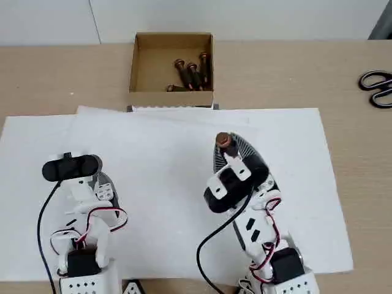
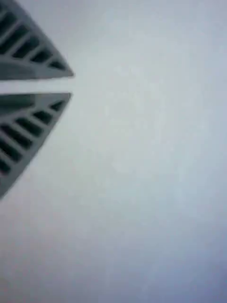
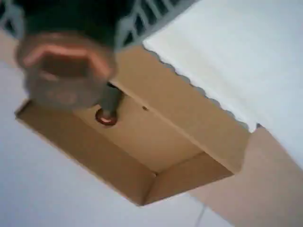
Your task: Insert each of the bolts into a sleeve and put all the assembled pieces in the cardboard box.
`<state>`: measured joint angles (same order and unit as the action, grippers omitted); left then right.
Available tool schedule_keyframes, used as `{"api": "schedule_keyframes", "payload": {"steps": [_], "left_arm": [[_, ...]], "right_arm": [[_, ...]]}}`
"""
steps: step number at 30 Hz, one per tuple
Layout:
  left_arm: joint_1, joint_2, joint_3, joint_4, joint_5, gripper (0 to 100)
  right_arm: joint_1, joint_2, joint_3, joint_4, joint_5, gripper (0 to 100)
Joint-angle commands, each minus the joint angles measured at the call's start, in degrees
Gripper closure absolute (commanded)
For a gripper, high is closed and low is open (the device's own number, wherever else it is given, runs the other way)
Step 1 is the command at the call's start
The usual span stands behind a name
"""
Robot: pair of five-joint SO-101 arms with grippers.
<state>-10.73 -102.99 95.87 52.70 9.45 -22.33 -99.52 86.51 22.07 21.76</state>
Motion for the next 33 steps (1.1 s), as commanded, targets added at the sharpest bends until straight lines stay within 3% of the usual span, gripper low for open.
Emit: {"api": "schedule_keyframes", "payload": {"steps": [1, 17, 26, 33], "left_arm": [[-0.18, -0.62, -0.22, 0.18, -0.26, 99], [-0.18, -0.62, -0.22, 0.18, 0.09, 99], [-0.09, -0.62, -0.22, 0.18, 0.09, 99], [-0.09, -0.62, -0.22, 0.18, 0.09, 99]], "right_arm": [[1.98, 6.29, -7.56, -5.76, 1.32, 99.5], [3.21, 75.47, -56.62, -21.76, 1.49, 99.5], [3.03, 106.95, -78.95, -32.57, 17.05, 99.5], [1.63, 125.93, -96.97, -33.45, 25.32, 99.5]]}}
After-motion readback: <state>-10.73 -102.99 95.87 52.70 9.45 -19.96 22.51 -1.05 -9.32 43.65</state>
